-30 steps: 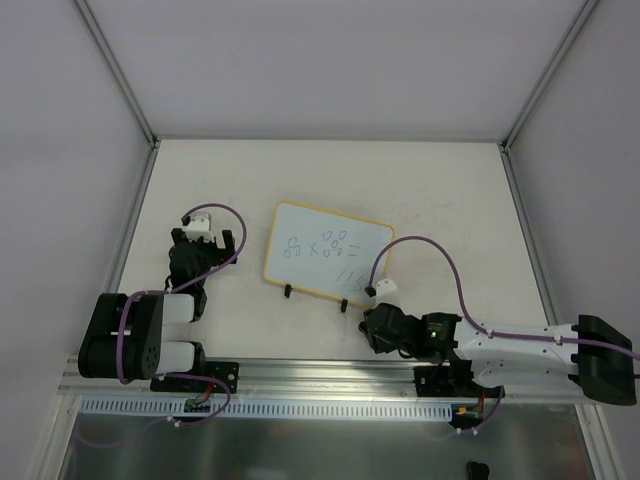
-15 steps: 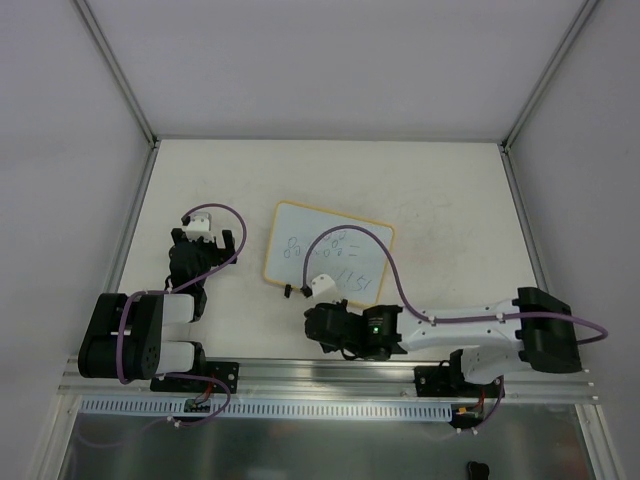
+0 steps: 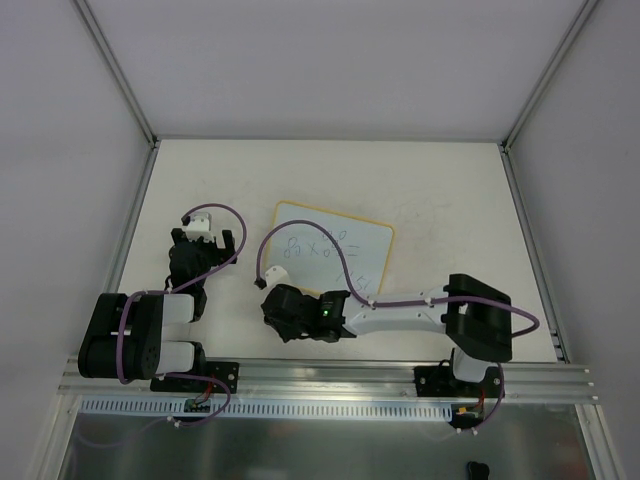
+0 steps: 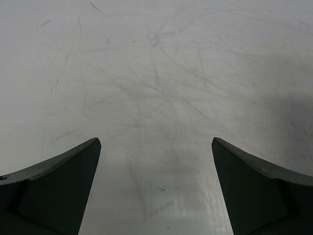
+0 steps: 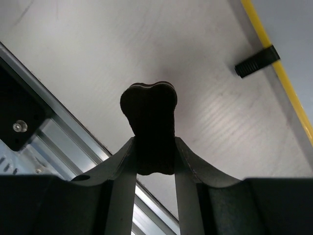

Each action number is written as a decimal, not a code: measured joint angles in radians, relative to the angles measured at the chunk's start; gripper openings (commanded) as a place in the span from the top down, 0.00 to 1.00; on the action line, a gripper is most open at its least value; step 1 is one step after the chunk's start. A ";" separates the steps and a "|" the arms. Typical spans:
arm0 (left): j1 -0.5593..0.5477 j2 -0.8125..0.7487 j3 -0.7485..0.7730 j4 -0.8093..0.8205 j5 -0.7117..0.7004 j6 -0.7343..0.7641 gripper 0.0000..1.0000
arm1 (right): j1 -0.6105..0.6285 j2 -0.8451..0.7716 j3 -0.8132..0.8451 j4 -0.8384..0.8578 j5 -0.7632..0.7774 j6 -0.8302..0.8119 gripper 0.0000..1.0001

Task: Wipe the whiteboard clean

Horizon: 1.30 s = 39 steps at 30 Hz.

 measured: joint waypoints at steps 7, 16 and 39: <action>0.000 0.000 0.000 0.000 0.000 0.000 0.01 | -0.021 0.092 0.079 0.052 -0.061 -0.018 0.62; 0.000 0.000 0.000 0.000 0.000 0.000 0.01 | -0.064 0.134 0.083 0.080 -0.082 -0.024 0.48; 0.000 -0.006 0.008 -0.024 0.021 0.011 0.01 | -0.243 -0.449 -0.237 0.117 -0.157 -0.032 0.24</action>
